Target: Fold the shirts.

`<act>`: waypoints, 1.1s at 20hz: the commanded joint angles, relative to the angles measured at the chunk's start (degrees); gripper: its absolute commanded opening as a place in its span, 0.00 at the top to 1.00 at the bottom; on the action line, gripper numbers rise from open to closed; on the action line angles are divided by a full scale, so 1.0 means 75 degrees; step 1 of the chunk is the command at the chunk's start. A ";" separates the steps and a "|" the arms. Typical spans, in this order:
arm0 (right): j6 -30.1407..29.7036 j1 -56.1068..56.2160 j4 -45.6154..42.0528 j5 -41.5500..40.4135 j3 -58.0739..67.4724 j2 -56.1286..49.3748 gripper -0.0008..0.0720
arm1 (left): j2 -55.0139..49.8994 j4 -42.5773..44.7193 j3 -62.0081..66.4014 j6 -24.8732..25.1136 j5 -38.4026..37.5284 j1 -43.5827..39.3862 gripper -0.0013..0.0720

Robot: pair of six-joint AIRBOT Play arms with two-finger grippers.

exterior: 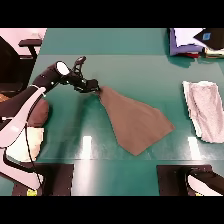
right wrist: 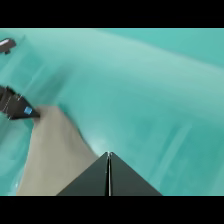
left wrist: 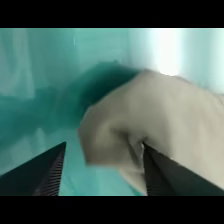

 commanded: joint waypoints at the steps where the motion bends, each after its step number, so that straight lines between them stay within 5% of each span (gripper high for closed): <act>1: 0.0009 -0.0029 0.0003 0.0233 -0.0749 0.0087 0.97 | -0.0318 -0.0431 -0.0038 0.0280 0.0530 0.0009 0.55; 3: 0.0283 -0.0364 0.0006 0.0425 -0.1545 0.0280 0.97 | -0.0318 -0.0396 0.0009 0.0283 0.0688 0.0055 0.95; 9: 0.0720 -0.2996 0.0035 0.1003 -0.5406 0.1594 0.96 | 0.0236 0.1125 0.1020 0.0280 -0.0466 0.0379 0.95; 10: 0.0743 -0.3459 0.0105 0.0994 -0.6164 0.1743 0.85 | 0.0493 0.1454 0.1035 0.0283 -0.0533 0.0379 0.95; 11: 0.0740 -0.3885 0.0256 0.0959 -0.6921 0.1856 0.52 | 0.0694 0.1664 0.1032 0.0286 -0.0583 0.0379 0.95; 12: 0.0717 -0.4261 0.0527 0.0766 -0.7714 0.1909 0.33 | 0.0857 0.1784 0.1032 0.0303 -0.0644 0.0379 0.95; 17: 0.0003 -0.4334 0.2384 -0.1215 -1.0247 0.1725 0.35 | 0.1037 0.1818 0.1029 0.0539 -0.0962 0.0356 0.95; 22: -0.0055 -0.2390 0.2903 -0.2908 -0.9876 0.0236 0.37 | 0.1037 0.1821 0.1029 0.0539 -0.0988 0.0358 0.95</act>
